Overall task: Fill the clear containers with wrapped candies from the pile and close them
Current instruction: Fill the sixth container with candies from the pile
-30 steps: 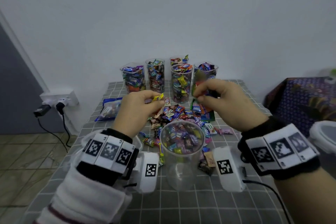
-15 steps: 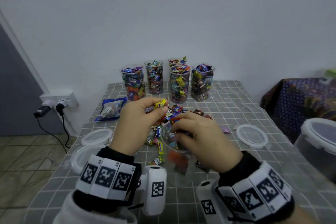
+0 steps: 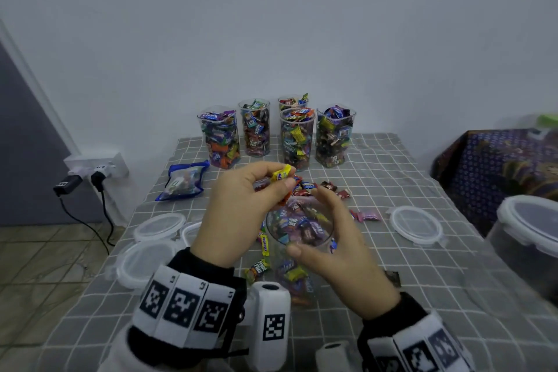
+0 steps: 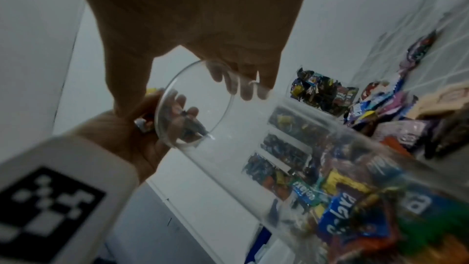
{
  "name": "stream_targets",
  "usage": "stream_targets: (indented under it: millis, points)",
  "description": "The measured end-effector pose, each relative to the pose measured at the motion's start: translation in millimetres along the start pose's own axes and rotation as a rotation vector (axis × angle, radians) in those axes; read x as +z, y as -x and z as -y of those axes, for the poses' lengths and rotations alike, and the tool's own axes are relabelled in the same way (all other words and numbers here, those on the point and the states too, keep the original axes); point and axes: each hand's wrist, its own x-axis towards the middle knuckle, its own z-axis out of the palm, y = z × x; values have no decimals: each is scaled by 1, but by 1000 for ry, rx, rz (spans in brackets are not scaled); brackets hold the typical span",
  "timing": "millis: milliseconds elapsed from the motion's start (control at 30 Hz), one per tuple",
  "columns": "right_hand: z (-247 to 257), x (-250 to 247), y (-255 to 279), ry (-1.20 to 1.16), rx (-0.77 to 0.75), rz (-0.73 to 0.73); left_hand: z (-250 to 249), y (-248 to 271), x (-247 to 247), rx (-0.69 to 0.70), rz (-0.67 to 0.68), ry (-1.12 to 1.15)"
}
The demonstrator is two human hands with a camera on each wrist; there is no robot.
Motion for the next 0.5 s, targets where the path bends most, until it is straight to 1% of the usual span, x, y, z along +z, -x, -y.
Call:
stream_targets:
  millis: [100,200,367,500]
  points:
    - [-8,6,1,-93,28,-1,-5,3,1,14,8,16]
    - [-13,8,2,-120,24,-27,-9,4,4,30,44,25]
    - [-12,8,5,-181,-42,-70,-4,6,10,-49,176,-2]
    - [-12,6,6,-210,-70,-76,0,7,13,-53,231,-32]
